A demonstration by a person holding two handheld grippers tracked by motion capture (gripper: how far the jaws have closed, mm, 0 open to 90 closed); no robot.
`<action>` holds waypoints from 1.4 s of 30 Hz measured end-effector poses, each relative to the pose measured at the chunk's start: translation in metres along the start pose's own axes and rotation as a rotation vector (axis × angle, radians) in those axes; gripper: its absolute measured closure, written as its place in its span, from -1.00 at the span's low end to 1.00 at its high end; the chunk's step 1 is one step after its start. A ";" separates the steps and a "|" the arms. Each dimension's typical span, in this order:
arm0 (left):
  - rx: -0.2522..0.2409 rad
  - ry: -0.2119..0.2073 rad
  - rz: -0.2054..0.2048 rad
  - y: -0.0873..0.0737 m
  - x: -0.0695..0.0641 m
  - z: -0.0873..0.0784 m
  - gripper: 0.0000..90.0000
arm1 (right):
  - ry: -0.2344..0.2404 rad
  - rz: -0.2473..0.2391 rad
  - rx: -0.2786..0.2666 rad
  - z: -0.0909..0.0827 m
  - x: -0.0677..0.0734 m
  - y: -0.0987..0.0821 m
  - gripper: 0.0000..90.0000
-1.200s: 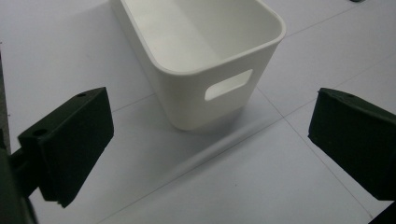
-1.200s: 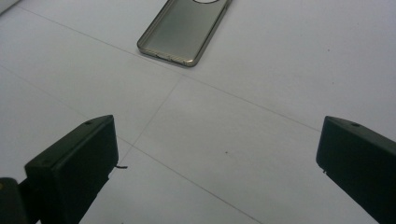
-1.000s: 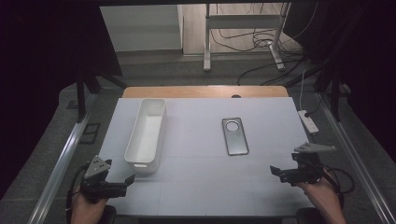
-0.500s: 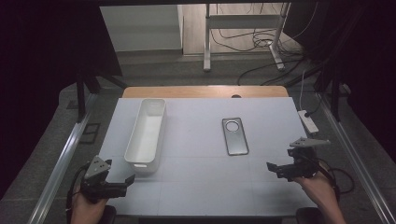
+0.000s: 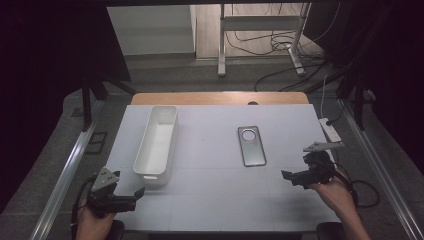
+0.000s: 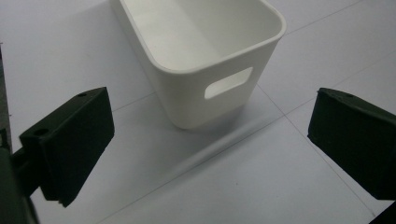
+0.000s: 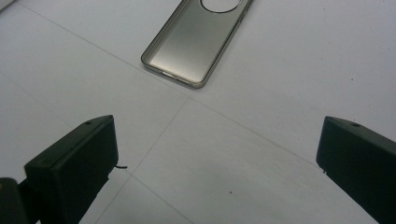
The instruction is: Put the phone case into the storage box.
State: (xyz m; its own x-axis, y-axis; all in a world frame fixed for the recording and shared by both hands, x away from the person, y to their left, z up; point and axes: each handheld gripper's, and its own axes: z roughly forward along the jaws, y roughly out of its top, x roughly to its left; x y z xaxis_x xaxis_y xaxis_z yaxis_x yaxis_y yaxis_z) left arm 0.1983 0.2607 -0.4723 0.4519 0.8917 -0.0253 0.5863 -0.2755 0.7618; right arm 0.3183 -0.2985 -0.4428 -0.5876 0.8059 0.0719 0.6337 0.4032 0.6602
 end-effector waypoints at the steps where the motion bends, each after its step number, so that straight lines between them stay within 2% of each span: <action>1: 0.000 0.000 0.000 0.000 0.000 0.000 -0.97 | 0.000 0.000 0.000 0.000 0.000 0.000 -1.00; 8: 0.000 0.000 0.002 0.000 0.000 0.000 -0.97 | 0.001 -0.010 0.008 0.013 0.000 0.012 -1.00; 18: 0.007 0.001 0.010 0.000 0.000 0.000 -0.97 | 0.018 0.020 0.022 0.024 -0.002 0.021 -1.00; 30: 0.010 0.002 0.016 0.000 0.000 0.000 -0.97 | 0.006 -0.030 0.048 0.040 -0.006 0.037 -1.00; 42: 0.015 0.003 0.023 0.001 -0.001 0.001 -0.97 | -0.014 -0.032 0.072 0.056 -0.011 0.049 -1.00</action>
State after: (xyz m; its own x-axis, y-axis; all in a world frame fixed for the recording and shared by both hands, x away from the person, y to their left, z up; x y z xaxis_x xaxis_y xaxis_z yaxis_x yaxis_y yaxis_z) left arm 0.1987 0.2588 -0.4723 0.4634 0.8861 -0.0056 0.5857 -0.3015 0.7524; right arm 0.3838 -0.2630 -0.4530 -0.6017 0.7977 0.0407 0.6495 0.4589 0.6063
